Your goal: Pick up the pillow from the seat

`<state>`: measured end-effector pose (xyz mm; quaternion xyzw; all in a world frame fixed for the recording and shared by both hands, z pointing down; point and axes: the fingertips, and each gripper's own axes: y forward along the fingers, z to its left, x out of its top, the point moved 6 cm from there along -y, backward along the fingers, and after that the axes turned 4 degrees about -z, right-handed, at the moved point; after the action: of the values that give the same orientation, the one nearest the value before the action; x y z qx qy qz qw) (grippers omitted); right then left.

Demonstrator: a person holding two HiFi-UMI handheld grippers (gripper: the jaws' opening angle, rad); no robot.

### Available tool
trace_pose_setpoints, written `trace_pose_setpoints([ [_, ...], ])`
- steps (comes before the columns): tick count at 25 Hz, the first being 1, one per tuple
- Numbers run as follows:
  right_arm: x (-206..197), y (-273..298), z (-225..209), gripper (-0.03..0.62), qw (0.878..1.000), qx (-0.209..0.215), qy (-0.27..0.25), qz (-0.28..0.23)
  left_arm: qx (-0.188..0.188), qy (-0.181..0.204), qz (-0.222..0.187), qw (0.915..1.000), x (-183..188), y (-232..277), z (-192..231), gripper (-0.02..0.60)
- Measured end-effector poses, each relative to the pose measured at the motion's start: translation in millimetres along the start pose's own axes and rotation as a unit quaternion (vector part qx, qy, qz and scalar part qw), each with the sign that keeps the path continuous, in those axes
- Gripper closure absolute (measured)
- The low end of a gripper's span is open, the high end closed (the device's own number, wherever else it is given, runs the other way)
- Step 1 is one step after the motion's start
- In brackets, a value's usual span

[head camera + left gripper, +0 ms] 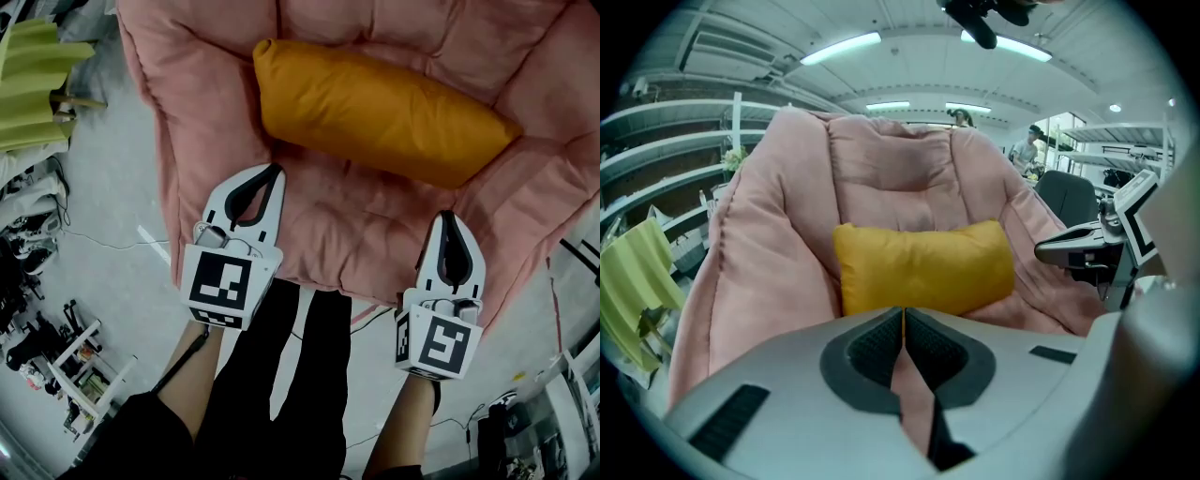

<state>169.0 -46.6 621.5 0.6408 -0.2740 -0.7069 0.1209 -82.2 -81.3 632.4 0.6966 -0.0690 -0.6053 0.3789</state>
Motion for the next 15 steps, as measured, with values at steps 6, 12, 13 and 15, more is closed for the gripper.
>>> trace_pose_setpoints([
  [6,8.6,3.3,-2.6,0.569,1.000,0.007,0.010,-0.010,-0.001,-0.016,-0.016,0.9997,12.6,5.1,4.8,0.569],
  [12,12.1,9.7,-2.0,0.460,1.000,0.018,0.017,-0.003,0.004,-0.021,-0.018,0.9996,17.5,9.7,14.1,0.423],
  [13,11.9,10.3,-3.3,0.448,1.000,0.018,0.017,-0.003,0.004,-0.024,-0.019,0.9995,17.9,10.4,14.1,0.417],
  [15,12.1,11.2,-5.6,0.422,1.000,0.020,0.024,-0.003,0.005,-0.032,-0.017,0.9993,18.6,12.2,14.7,0.392],
])
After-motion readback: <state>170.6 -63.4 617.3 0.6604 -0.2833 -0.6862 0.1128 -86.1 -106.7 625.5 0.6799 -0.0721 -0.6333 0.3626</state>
